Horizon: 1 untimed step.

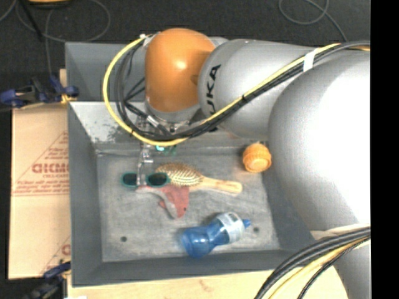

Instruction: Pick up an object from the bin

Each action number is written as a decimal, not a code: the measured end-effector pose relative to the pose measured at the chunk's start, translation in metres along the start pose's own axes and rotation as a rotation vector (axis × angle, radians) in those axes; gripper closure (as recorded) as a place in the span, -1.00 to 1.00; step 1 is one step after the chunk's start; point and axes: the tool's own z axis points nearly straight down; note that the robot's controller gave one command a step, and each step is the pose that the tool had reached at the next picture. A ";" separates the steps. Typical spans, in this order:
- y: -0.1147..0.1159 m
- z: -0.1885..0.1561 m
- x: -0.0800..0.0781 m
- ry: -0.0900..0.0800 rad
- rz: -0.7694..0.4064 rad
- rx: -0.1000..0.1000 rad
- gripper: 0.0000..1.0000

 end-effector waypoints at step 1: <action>0.000 -0.005 -0.002 -0.008 0.003 -0.002 -1.00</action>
Offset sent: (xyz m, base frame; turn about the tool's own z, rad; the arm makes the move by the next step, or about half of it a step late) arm -0.0173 -0.0218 -0.0704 -0.0822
